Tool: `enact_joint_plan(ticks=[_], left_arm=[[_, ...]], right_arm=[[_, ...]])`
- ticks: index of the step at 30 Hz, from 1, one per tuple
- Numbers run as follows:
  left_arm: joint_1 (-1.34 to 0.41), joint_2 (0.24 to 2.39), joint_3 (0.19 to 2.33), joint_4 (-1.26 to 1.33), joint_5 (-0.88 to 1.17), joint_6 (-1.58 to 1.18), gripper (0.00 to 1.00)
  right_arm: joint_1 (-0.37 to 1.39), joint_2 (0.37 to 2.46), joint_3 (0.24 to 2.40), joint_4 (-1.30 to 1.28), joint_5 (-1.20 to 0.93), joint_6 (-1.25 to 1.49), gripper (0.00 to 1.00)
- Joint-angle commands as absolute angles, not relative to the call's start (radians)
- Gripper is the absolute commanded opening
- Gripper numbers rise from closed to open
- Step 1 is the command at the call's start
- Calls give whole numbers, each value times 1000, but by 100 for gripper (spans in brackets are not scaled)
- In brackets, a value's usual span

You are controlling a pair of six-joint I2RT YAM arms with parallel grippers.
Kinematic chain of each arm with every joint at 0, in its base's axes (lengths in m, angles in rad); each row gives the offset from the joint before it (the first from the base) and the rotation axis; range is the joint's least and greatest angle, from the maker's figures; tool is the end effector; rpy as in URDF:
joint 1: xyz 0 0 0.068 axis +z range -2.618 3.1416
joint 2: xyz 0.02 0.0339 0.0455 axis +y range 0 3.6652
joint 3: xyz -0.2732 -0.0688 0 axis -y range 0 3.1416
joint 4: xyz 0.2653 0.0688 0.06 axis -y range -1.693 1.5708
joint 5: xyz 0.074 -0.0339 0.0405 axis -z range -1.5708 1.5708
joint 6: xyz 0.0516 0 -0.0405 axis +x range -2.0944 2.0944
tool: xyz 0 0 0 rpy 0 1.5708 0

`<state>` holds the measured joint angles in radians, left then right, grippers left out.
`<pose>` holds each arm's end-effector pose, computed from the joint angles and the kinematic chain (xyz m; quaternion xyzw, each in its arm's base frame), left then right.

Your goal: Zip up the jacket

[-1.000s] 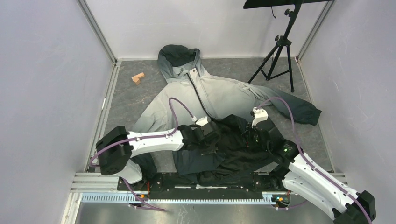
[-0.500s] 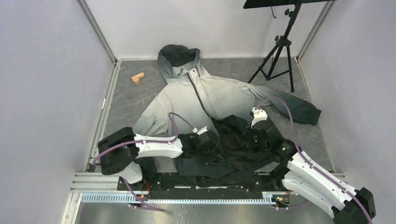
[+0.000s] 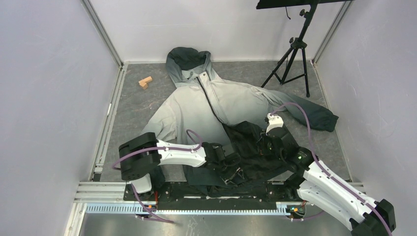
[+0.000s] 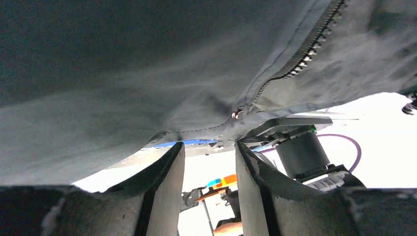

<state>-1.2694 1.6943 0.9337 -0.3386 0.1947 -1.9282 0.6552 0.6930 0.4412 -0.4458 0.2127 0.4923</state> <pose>0.0925 -0.3313 0.1342 0.2915 -0.9230 0.2298 0.1010 0.1470 0.0993 0.2001 -0.0286 0.9017 0.1474 0.4054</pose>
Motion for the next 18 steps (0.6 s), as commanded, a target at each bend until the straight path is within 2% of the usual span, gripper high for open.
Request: enact_joint_plan(ticks=[1, 13, 18], left_arm=[[-1282, 1742, 1033, -498, 214, -2034, 48], [-1281, 1833, 1054, -452, 212, -2089, 46], [-1279, 1848, 1070, -471, 202, -2095, 49]], right_arm=[[654, 674, 494, -464, 255, 500, 0], [655, 647, 503, -475, 284, 496, 0], [655, 643, 500, -476, 288, 497, 0]])
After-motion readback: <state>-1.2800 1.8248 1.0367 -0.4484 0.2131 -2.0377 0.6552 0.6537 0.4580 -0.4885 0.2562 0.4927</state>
